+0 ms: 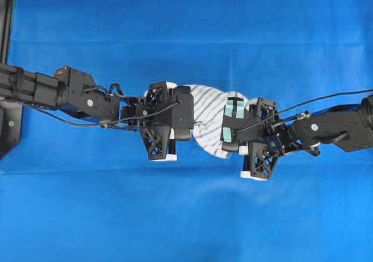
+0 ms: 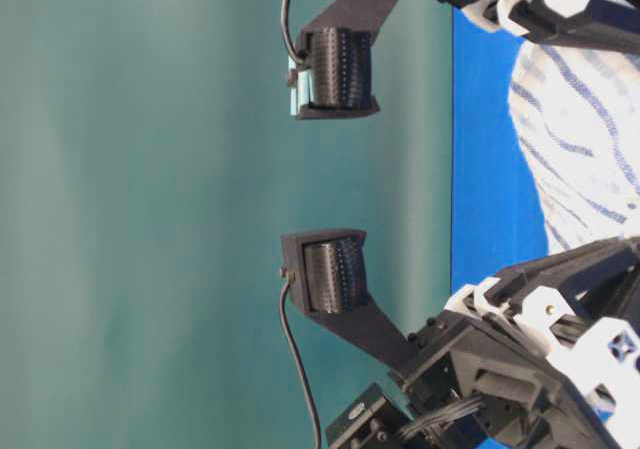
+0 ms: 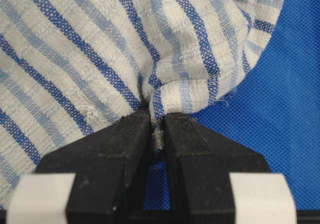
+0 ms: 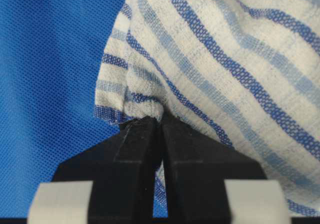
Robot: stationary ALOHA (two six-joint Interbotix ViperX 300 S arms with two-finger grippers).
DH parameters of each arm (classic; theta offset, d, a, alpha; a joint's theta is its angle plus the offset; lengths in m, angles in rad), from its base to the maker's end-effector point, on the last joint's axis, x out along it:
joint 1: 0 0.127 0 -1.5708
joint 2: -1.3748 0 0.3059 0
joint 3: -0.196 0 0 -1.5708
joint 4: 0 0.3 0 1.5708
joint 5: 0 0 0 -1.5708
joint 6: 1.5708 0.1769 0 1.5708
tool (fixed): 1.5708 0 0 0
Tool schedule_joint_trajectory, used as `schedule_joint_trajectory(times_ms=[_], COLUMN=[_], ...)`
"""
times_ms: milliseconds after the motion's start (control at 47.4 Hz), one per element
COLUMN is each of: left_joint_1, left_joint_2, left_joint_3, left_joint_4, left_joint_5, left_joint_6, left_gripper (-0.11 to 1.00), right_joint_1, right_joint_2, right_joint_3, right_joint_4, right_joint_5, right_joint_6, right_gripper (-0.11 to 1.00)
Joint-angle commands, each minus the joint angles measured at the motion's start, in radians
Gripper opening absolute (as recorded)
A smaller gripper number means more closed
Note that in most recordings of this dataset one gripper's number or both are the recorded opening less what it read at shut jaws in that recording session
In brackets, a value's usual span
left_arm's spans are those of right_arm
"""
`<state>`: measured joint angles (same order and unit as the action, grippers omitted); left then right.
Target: Lift the towel with both arms.
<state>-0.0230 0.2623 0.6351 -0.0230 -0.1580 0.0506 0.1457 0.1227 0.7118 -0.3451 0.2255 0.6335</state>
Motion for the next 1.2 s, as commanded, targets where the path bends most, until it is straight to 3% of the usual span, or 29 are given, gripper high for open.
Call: schedule_joint_trajectory(times_ms=[0, 211, 443, 843, 1180], left_joint_1=[-0.005, -0.006, -0.008, -0.008, -0.003], left_joint_2=[-0.025, -0.112, -0.285, -0.523, -0.638], left_joint_3=[-0.018, -0.037, -0.072, -0.212, -0.362], left_joint_4=[-0.002, -0.003, -0.003, -0.002, 0.005], left_joint_5=[0.005, 0.091, 0.278, 0.621, 0.778], left_joint_6=[-0.002, -0.002, -0.002, -0.002, 0.002], left_gripper=[0.05, 0.05, 0.05, 0.05, 0.05], right_joint_1=[0.000, 0.000, 0.000, 0.008, 0.008], right_joint_2=[-0.012, -0.078, -0.258, -0.437, -0.446], right_joint_3=[-0.002, -0.017, -0.089, -0.311, -0.537], right_joint_4=[-0.002, 0.002, 0.003, -0.002, -0.002], right_joint_5=[-0.026, -0.005, 0.172, 0.525, 0.672], right_joint_6=[-0.002, 0.009, 0.005, -0.048, -0.097], right_gripper=[0.03, 0.03, 0.03, 0.03, 0.03])
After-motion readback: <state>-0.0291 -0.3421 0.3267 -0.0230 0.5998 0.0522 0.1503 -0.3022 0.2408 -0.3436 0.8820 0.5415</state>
